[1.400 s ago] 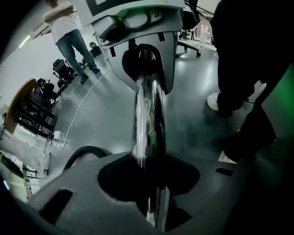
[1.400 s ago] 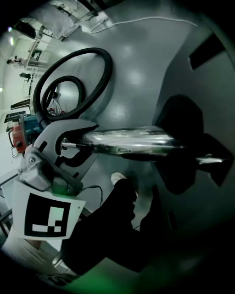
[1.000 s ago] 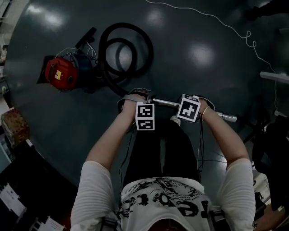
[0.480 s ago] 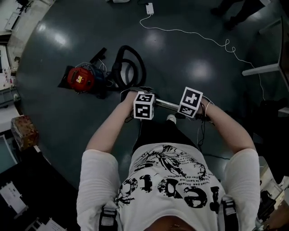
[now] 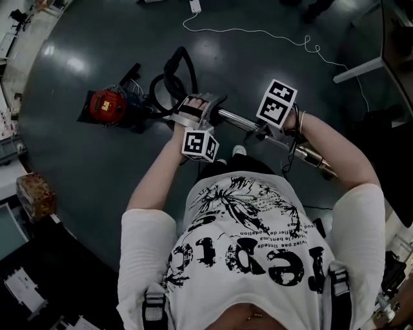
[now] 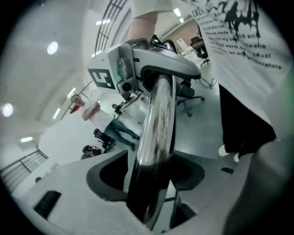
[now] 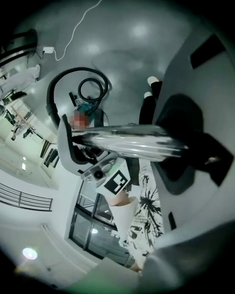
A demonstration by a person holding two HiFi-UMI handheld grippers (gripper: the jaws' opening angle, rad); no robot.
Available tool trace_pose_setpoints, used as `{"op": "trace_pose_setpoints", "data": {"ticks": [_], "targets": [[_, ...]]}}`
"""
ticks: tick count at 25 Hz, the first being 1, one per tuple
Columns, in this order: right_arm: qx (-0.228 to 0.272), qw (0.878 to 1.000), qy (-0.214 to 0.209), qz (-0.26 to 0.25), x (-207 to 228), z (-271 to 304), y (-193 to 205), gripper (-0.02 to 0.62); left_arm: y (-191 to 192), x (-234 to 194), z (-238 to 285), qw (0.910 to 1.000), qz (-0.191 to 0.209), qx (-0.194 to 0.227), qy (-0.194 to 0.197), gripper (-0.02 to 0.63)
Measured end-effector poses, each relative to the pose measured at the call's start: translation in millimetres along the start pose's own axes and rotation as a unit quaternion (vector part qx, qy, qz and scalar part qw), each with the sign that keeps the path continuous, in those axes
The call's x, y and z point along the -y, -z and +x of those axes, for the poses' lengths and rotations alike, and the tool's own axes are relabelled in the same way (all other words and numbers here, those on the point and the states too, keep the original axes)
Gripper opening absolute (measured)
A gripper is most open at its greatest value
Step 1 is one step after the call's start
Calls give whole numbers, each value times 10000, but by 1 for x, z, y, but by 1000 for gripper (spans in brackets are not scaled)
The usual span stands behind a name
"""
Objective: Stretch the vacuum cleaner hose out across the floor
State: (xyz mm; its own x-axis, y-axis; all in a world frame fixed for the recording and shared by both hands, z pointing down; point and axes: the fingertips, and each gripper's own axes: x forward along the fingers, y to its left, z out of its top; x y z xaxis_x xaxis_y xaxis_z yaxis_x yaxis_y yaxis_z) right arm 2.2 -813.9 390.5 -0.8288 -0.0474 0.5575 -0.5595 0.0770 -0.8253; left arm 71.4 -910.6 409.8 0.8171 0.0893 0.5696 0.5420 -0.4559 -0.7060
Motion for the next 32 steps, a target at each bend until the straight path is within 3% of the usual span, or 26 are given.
{"op": "trace_pose_setpoints", "data": {"ticks": [4,5,8,10,15,17,18,20,23,24,26,27,28,30,32], "targets": [[104,9999,47,81,-28,1,-4,117,-16,-23,-1,9914,1049,-79,-777,220],[177,9998,52,121,-33,3,-6,118,-18,-27,-3,9895,1143,-60,-884,171],[540,9979,-37,347,-52,13,-10,118,-21,-27,-15,9853,1423,63,-940,56],[598,9974,179,373,-57,21,-4,117,-26,-19,-19,9837,1620,77,-776,54],[506,9868,1510,281,-43,32,20,117,-36,7,-21,9815,1904,6,-207,46],[712,9699,2330,38,-33,20,23,117,-38,7,-19,9791,2027,-174,-46,46],[808,9540,2880,-195,-28,10,24,118,-40,7,-17,9788,2024,-291,70,46],[857,9024,4147,-791,-25,-15,25,141,-46,8,-13,9791,1959,-469,290,46],[559,7929,5861,-1569,-31,-44,33,144,-61,10,-7,9787,1855,-584,660,46],[364,7489,6372,-1784,-33,-53,39,149,-68,12,-6,9779,1825,-586,834,46],[-265,6454,7303,-2224,-39,-73,54,158,-87,17,-1,9745,1771,-530,1274,46],[-604,5929,7667,-2388,-43,-83,61,167,-97,20,1,9715,1754,-483,1520,46],[-864,5493,7933,-2479,-46,-92,68,175,-108,23,3,9677,1746,-438,1763,46],[-1280,4881,8255,-2528,-47,-110,86,178,-129,27,7,9588,1734,-383,2216,46],[-1653,4415,8461,-2486,-48,-129,108,179,-151,32,8,9474,1704,-369,2682,46]]}}
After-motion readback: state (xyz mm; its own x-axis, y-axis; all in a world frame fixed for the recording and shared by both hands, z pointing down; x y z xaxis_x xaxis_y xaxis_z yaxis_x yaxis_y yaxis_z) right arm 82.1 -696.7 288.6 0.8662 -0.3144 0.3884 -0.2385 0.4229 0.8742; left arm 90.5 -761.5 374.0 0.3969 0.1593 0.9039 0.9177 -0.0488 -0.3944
